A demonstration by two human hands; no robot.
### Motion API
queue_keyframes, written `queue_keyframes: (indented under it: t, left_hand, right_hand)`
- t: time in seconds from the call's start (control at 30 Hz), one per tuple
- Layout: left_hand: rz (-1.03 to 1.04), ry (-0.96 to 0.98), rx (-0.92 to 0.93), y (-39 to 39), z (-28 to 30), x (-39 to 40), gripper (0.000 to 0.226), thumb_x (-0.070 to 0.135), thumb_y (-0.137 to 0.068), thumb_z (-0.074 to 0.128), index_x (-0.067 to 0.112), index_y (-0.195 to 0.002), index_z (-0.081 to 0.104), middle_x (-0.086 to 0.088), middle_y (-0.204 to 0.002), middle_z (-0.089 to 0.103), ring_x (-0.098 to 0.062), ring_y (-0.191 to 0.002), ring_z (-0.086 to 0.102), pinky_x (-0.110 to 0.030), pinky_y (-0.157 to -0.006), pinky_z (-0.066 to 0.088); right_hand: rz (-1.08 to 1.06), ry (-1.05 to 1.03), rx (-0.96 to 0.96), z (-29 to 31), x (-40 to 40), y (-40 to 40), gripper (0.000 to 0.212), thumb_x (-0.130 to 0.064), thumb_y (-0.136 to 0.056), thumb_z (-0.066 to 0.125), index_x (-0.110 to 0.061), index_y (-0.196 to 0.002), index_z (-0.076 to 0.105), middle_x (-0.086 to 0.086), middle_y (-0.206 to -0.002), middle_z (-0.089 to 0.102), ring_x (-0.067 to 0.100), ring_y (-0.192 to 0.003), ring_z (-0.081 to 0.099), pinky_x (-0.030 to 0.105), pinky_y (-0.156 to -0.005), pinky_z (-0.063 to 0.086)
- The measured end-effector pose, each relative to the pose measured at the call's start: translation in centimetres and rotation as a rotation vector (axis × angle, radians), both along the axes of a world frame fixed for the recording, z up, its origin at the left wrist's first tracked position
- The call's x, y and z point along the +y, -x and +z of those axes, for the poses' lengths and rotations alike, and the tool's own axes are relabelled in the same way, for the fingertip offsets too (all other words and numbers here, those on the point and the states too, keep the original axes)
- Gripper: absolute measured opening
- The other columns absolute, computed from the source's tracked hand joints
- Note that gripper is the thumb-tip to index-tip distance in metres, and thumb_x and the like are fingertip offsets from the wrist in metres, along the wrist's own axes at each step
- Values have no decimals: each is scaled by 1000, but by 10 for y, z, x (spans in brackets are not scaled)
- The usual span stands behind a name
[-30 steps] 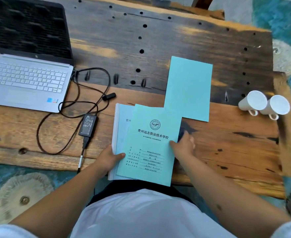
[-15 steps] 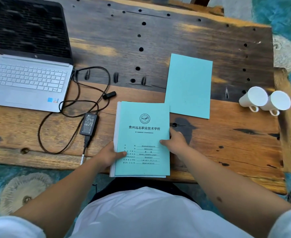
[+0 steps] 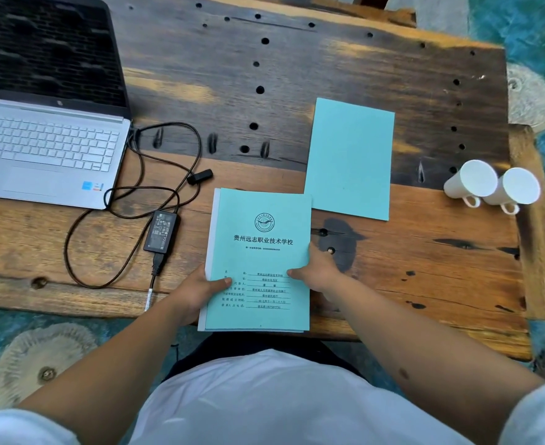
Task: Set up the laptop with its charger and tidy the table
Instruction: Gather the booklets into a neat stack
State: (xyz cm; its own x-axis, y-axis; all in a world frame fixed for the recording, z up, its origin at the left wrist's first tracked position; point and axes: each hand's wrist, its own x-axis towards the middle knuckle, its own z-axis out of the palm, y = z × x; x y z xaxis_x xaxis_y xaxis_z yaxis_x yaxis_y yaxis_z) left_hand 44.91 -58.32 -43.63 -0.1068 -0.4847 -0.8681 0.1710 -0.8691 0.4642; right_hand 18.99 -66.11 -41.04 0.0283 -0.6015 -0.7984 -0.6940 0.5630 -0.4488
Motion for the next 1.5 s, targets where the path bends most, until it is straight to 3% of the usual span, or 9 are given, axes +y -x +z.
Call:
queue_keyframes:
  t: [0.17, 0.33, 0.47, 0.6, 0.77, 0.93, 1.07, 1.27, 1.5]
  left_hand:
    - [101, -82, 107, -4, 1, -1, 41, 28, -96, 59, 17, -134, 50, -15, -121, 69, -37, -108, 67, -58, -90, 53]
    - [222, -133, 177, -6, 4, 5, 37, 43, -102, 41, 25, -131, 56, -13, -117, 71, -34, -102, 70, -49, -70, 59]
    - [211, -193, 236, -6, 1, 8, 49, 52, -99, 40, 19, -129, 60, -18, -122, 67, -38, -109, 66, -52, -78, 58]
    - [205, -167, 211, -1, -2, 9, 51, 55, -97, 41, 21, -129, 62, -18, -122, 67, -39, -109, 66, -53, -81, 57]
    - [195, -155, 125, -1, -3, 6, 49, 65, -92, 42, 30, -104, 75, -15, -114, 72, -36, -102, 70, -54, -80, 56]
    - [81, -102, 1, 2, 2, 2, 45, 40, -91, 64, 16, -128, 54, -13, -105, 75, -34, -93, 73, -48, -68, 59]
    - [122, -83, 43, 4, 6, 1, 33, 24, -97, 58, 17, -129, 54, -14, -110, 73, -36, -98, 71, -53, -80, 56]
    - [198, -54, -30, 9, 10, 0, 28, 25, -96, 60, 16, -122, 57, -16, -106, 74, -38, -93, 72, -57, -75, 57]
    - [204, -5, -159, 5, 9, -26, 36, 24, -92, 67, 14, -124, 55, -17, -105, 74, -38, -93, 71, -59, -80, 57]
  right_hand:
    - [58, 17, 10, -3, -4, 6, 56, -24, -87, 72, -18, -137, 45, 5, -133, 56, 24, -118, 54, 34, -93, 48]
    - [-22, 74, 73, -9, 0, 13, 11, -19, -95, 61, -17, -102, 54, -4, -93, 58, 19, -88, 54, 27, -65, 40]
    - [-130, 95, -10, -14, 9, 17, 16, -8, -92, 63, -21, -86, 56, -5, -75, 53, 20, -78, 53, 31, -65, 47]
    - [-176, 82, -23, -15, 8, 17, 13, -6, -91, 65, -18, -91, 62, -4, -75, 56, 22, -80, 58, 41, -80, 55]
    - [-36, 250, 92, -12, 15, 6, 26, -13, -93, 63, -23, -115, 70, -9, -84, 60, 12, -76, 56, 17, -51, 35]
    - [53, 273, 126, -13, 19, 1, 36, -13, -95, 58, -26, -129, 63, 8, -119, 59, 16, -92, 48, 24, -69, 37]
    - [106, 272, 113, -13, 12, 11, 32, -11, -95, 56, -23, -123, 66, 8, -116, 62, 17, -89, 50, 22, -58, 35]
    - [62, 225, 72, -9, -17, 21, 47, -25, -93, 64, -15, -138, 53, 7, -127, 63, 25, -117, 56, 24, -85, 38]
    - [-41, 318, 200, -7, -74, 37, 43, -29, -89, 68, -11, -127, 57, 11, -122, 62, 32, -107, 61, 41, -87, 52]
